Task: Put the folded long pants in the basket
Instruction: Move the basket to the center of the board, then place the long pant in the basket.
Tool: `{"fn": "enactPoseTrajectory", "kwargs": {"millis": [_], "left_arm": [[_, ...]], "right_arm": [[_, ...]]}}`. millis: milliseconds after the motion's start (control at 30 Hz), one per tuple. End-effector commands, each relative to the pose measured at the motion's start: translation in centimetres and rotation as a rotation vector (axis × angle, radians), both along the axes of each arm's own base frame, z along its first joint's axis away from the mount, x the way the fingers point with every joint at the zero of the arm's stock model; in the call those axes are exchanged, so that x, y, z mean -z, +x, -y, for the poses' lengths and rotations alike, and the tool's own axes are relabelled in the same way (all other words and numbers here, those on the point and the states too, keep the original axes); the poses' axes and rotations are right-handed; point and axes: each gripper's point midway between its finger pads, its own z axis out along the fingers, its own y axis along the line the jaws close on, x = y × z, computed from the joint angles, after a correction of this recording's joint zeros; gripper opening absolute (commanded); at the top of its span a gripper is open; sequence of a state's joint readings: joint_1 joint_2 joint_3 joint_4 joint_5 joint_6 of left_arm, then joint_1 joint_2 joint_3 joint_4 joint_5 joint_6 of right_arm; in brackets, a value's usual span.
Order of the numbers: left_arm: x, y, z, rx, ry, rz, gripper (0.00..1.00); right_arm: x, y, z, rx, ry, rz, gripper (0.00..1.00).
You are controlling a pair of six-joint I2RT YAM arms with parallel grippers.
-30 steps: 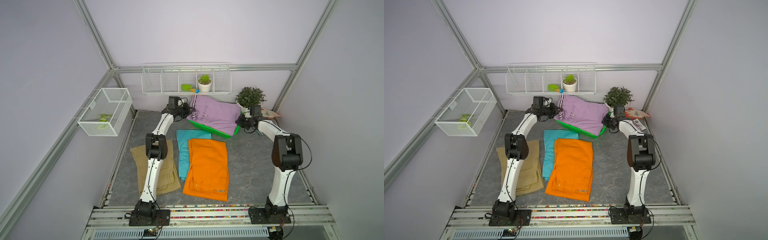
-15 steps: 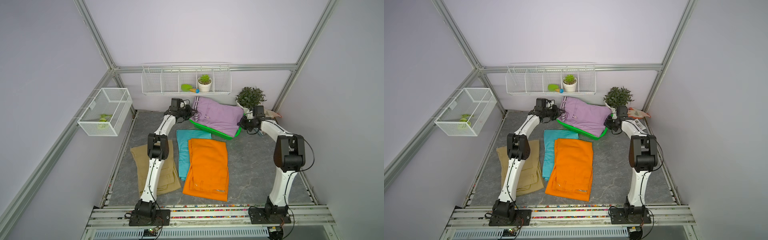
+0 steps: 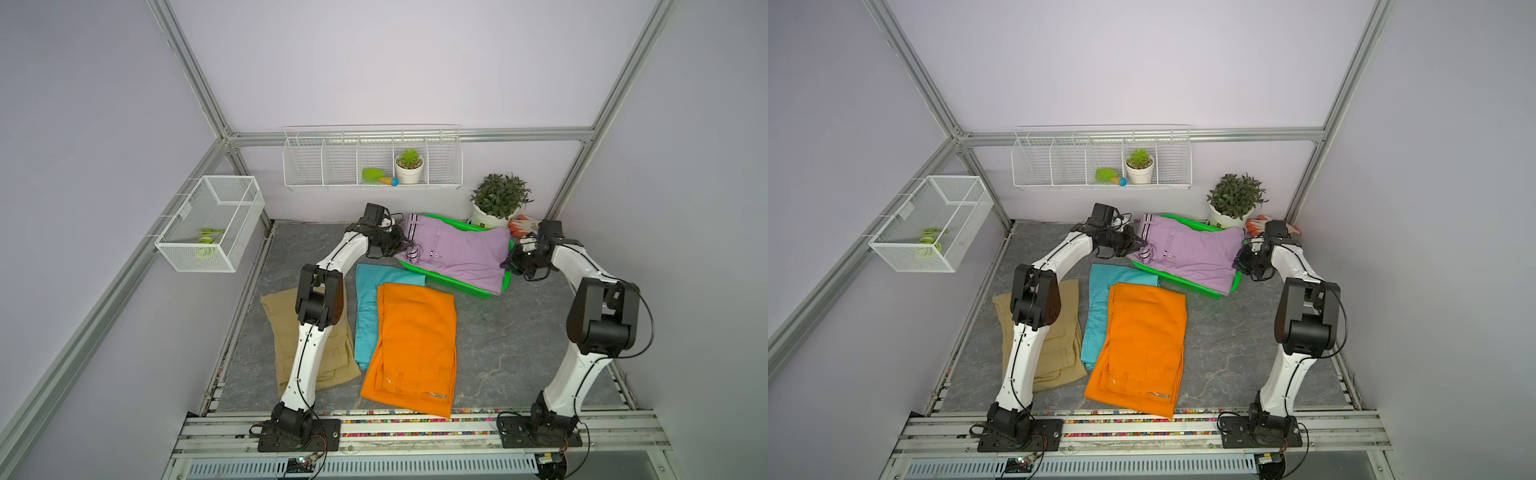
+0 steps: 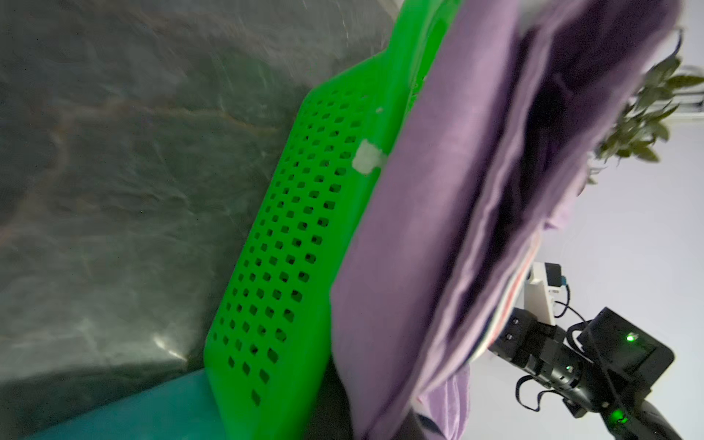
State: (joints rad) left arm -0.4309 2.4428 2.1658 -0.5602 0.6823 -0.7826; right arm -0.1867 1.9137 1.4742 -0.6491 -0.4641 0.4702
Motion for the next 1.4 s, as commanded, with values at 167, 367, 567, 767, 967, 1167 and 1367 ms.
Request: {"fn": "enactPoseTrajectory", "kwargs": {"millis": [167, 367, 567, 767, 967, 1167, 1367], "left_arm": [[2.0, -0.8, -2.0, -0.023, 0.28, 0.01, 0.0], [2.5, 0.9, -0.7, 0.036, 0.229, 0.05, 0.0], [3.8, 2.7, -2.3, -0.008, 0.232, 0.06, 0.09], [3.1, 3.0, -1.1, 0.031, 0.158, 0.09, 0.2], [2.0, 3.6, -0.7, 0.031, 0.128, 0.119, 0.23], [0.7, 4.1, -0.8, 0.019, 0.123, 0.157, 0.29], [-0.6, 4.6, -1.1, -0.004, 0.121, 0.184, 0.31]], "right_arm": [[0.4, -2.6, 1.4, 0.015, -0.062, -0.067, 0.0], [0.4, -3.0, 1.3, 0.047, -0.088, -0.042, 0.0], [-0.6, -3.5, 0.3, 0.037, -0.13, -0.015, 0.0], [-0.2, -2.8, 1.2, 0.074, -0.187, 0.004, 0.0], [0.4, -2.4, 1.6, 0.087, -0.21, 0.013, 0.0], [1.7, -2.2, 0.9, 0.092, -0.191, 0.02, 0.0], [2.8, -2.1, 0.3, 0.095, -0.18, 0.032, 0.0]]}}
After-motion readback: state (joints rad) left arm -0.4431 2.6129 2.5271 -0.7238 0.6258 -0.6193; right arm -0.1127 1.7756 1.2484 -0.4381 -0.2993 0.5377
